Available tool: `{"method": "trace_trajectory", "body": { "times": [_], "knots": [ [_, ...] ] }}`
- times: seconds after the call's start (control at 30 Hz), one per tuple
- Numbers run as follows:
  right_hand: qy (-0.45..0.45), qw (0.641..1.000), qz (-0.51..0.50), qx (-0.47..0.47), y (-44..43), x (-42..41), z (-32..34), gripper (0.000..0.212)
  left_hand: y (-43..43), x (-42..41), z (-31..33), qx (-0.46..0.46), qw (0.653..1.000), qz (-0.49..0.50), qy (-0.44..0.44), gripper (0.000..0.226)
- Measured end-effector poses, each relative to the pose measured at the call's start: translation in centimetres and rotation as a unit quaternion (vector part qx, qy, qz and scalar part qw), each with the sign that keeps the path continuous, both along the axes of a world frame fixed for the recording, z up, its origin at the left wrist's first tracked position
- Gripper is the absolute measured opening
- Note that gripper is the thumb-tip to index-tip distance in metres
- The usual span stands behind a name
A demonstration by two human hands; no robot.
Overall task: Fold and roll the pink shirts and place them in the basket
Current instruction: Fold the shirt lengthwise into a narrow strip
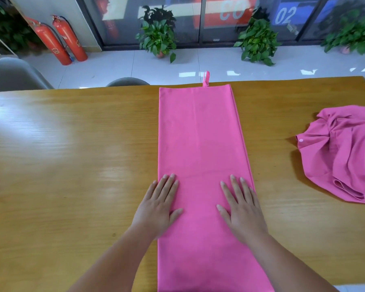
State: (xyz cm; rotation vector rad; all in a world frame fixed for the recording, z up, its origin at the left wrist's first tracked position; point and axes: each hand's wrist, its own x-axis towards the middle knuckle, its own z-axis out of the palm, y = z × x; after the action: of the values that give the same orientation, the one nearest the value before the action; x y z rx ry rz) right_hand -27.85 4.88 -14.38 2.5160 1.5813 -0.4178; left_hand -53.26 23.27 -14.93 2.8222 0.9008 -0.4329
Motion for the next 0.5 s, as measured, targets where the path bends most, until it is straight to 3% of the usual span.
{"method": "trace_trajectory", "body": {
  "times": [0.13, 0.23, 0.37, 0.5],
  "knots": [
    [-0.006, 1.000, -0.025, -0.001, 5.0, 2.4, 0.3, 0.073, 4.1, 4.3, 1.2, 0.019, 0.999, 0.018, 0.045, 0.082],
    [0.010, 1.000, -0.008, 0.009, 6.7, 0.3, 0.7, 0.073, 2.2, 6.8, 2.2, 0.003, 0.999, 0.041, 0.012, 0.078],
    [0.024, 0.997, 0.064, 0.025, 2.7, -3.7, 0.1, 0.072, -4.8, 4.0, 0.5, -0.042, 0.998, -0.008, -0.048, 0.081],
    [0.023, 0.999, 0.027, 0.028, -3.3, -2.1, 0.6, 0.075, -5.8, -1.3, -0.2, -0.023, 0.997, -0.009, -0.069, 0.088]
  ]
}}
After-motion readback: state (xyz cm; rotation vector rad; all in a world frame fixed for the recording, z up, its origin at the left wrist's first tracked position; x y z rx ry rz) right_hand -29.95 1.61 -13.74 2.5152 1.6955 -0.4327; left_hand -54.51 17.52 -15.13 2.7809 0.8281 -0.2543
